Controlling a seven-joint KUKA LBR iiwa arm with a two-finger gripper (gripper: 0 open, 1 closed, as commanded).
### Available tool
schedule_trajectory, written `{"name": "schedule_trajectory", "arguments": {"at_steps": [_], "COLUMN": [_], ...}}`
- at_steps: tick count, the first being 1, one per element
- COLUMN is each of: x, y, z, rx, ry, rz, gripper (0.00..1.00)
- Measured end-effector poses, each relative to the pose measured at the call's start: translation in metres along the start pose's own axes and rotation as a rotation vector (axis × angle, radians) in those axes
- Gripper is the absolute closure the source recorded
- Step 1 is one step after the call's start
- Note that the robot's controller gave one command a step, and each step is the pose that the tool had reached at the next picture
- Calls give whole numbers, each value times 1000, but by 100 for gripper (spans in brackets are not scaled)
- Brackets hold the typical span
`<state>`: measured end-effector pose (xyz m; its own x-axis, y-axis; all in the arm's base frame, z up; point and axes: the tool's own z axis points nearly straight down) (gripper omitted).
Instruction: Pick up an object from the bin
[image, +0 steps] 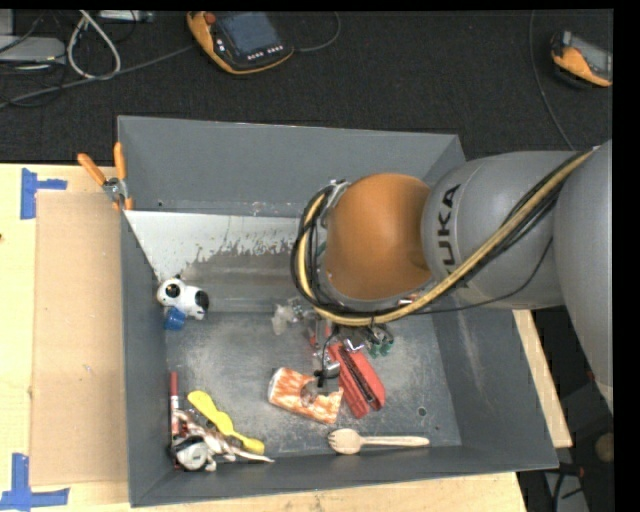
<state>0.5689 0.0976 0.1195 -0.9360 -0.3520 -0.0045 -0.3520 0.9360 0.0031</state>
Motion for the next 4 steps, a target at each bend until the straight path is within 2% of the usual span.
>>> {"name": "schedule_trajectory", "arguments": {"at_steps": [1, 2, 3, 4], "x": [36, 84, 84, 94], "y": [7, -25, -25, -21], "z": [53, 49, 49, -10], "rx": [-1, 1, 1, -4], "ry": [3, 4, 4, 10], "rz": [-46, -456, -455, -453], "gripper": [0, 100, 100, 100]}}
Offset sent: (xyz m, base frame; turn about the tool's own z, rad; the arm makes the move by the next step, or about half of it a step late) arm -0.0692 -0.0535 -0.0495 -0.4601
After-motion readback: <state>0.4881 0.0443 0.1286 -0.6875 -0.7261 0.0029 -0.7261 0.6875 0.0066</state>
